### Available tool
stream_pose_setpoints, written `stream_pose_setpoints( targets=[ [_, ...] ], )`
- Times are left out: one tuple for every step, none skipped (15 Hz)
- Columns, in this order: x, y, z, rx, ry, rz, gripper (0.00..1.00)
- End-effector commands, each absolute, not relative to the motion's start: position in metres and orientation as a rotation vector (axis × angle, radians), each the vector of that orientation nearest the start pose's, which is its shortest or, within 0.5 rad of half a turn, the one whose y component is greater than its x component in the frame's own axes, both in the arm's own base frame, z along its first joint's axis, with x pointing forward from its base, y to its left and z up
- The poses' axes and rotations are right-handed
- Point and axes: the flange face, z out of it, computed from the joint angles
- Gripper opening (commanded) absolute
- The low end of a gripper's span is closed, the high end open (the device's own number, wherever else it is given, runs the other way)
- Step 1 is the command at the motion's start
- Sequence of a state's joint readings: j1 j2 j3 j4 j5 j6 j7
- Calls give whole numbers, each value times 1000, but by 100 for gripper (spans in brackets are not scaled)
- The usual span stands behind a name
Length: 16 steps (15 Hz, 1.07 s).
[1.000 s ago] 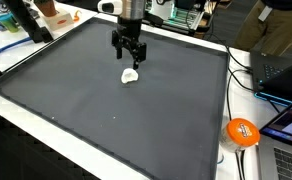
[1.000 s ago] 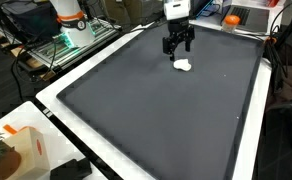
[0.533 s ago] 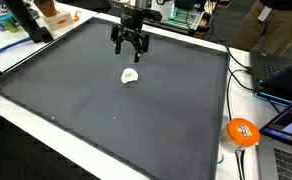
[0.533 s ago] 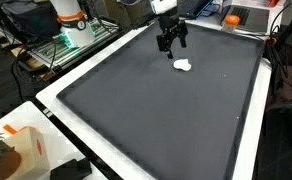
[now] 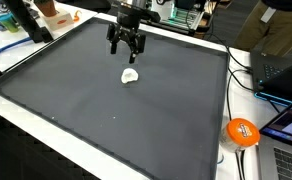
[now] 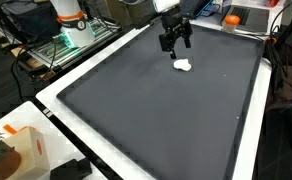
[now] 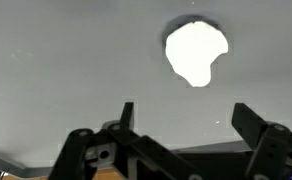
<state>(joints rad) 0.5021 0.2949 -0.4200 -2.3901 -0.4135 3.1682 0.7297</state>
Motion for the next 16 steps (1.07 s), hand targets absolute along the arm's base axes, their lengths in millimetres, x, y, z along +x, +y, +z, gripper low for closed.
stream_pose_setpoints(
  targets=[
    [534,84,252,-2999,316,-937,100],
    [533,84,252,-2987,316,-986,100],
    [527,86,251,-2974,300,-1029,100],
    [517,88,248,-2957,272,-1049,100],
    [508,92,245,-2936,243,-1075,100],
    [498,97,241,-2915,199,-1101,100],
    [488,102,237,-2897,162,-1120,100],
    [478,106,232,-2888,136,-1130,100],
    [469,110,226,-2881,107,-1125,100],
    [462,114,221,-2877,85,-1131,100],
    [457,115,219,-2855,98,-1149,100],
    [454,115,218,-2838,144,-1164,100],
    [463,118,224,-2849,118,-1128,100],
    [460,118,222,-2842,125,-1138,100],
    [459,118,221,-2842,128,-1143,100],
    [458,118,221,-2843,128,-1145,100]
  ],
)
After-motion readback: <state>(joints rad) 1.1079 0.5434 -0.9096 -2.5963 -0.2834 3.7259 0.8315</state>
